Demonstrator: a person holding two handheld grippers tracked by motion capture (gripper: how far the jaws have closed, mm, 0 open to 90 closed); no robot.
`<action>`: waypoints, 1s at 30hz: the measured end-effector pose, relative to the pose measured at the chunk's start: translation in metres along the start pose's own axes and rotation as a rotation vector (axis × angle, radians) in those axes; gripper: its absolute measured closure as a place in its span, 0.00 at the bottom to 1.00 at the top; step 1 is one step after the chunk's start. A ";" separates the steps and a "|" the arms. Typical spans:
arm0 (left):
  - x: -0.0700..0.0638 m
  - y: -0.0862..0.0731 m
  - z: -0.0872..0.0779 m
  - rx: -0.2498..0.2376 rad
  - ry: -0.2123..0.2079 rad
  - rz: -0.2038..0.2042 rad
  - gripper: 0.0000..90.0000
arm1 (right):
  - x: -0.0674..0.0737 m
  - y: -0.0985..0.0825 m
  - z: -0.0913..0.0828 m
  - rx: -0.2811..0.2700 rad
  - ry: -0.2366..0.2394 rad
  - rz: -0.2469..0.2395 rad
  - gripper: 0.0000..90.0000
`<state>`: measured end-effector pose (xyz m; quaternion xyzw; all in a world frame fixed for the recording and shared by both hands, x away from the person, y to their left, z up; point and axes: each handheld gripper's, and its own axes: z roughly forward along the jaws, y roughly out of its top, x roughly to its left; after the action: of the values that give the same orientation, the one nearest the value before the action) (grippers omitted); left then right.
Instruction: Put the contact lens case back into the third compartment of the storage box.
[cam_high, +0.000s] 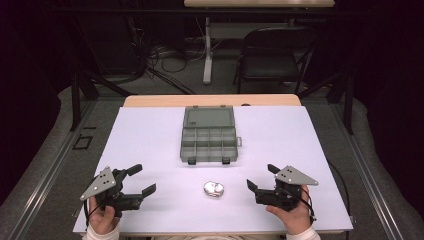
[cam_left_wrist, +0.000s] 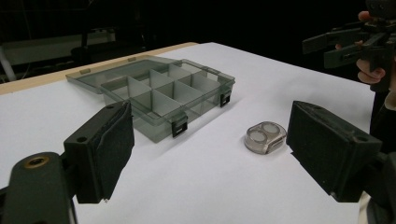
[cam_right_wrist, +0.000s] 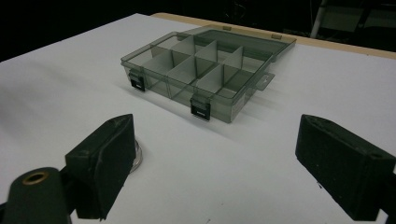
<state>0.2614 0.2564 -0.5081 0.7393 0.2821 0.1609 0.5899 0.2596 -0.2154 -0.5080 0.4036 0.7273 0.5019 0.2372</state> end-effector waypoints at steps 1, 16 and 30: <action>0.000 0.000 0.000 0.000 0.000 0.000 0.18 | 0.000 0.000 0.000 0.000 0.000 0.000 0.13; -0.003 -0.001 0.000 0.022 -0.012 -0.008 0.18 | 0.001 0.000 0.001 0.012 0.008 -0.022 0.16; -0.009 -0.003 -0.006 0.036 -0.025 0.000 0.18 | 0.011 0.006 0.008 0.071 0.100 -0.095 0.23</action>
<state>0.2503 0.2556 -0.5089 0.7517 0.2774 0.1467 0.5801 0.2613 -0.2004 -0.5051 0.3511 0.7738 0.4837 0.2097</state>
